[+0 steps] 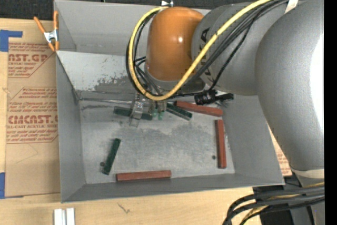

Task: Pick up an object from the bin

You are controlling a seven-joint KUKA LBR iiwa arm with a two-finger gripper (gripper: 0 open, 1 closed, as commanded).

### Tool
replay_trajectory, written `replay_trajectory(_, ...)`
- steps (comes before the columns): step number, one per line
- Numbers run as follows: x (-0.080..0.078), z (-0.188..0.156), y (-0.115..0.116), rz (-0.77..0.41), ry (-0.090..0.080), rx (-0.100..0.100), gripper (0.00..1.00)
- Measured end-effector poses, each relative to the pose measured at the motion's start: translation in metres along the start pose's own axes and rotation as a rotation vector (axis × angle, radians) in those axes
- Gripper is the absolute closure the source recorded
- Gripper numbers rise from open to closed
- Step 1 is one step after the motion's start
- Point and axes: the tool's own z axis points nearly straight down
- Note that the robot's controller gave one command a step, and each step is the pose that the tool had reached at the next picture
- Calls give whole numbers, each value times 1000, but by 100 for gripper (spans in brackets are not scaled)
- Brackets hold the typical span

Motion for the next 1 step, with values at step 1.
replay_trajectory(1,3,-56,-9,19,0,-1,100)
